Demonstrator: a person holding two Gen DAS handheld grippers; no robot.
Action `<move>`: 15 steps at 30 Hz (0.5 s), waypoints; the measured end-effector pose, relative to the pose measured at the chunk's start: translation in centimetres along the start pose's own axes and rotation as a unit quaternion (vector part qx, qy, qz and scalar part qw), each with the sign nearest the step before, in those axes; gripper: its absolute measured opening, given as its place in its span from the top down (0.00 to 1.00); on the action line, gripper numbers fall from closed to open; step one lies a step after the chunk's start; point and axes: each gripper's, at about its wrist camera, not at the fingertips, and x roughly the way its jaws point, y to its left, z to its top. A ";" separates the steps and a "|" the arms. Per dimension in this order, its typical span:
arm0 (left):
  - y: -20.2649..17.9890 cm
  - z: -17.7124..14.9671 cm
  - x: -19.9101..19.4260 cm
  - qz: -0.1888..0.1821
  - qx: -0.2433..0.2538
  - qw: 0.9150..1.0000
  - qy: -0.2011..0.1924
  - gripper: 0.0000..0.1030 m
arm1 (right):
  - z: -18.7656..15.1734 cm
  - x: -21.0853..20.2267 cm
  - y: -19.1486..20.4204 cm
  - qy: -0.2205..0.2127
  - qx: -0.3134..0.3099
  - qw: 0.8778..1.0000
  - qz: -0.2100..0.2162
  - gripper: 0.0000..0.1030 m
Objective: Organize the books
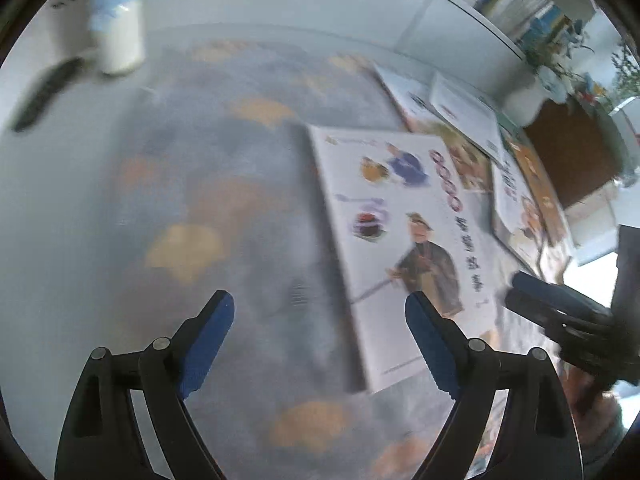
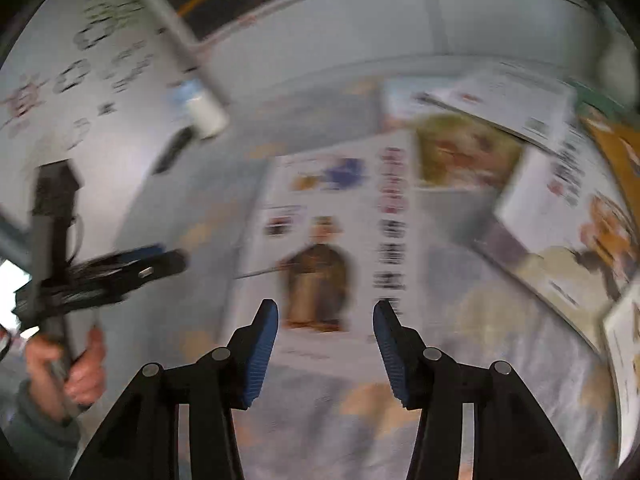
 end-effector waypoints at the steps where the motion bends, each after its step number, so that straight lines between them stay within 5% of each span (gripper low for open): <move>1: -0.2 0.0 0.3 -0.009 0.000 1.000 0.003 0.16 | 0.2 0.1 -0.5 -0.002 0.005 1.000 -0.015 0.54; 5: -1.7 0.0 2.8 -0.052 0.009 0.998 0.031 0.25 | 0.6 1.4 -2.7 -0.013 0.031 0.996 -0.082 0.56; 8: -3.5 -0.5 3.7 -0.026 0.062 0.997 0.048 0.54 | 0.3 2.3 -3.9 -0.006 0.050 0.994 -0.097 0.69; 10: -4.5 -0.9 3.6 -0.011 0.097 0.994 0.051 0.54 | 0.1 2.3 -3.8 -0.008 0.049 0.995 -0.091 0.73; 15: -4.2 -1.3 3.7 -0.038 0.085 0.994 0.052 0.48 | -0.4 2.6 -2.6 0.005 0.043 0.996 -0.073 0.73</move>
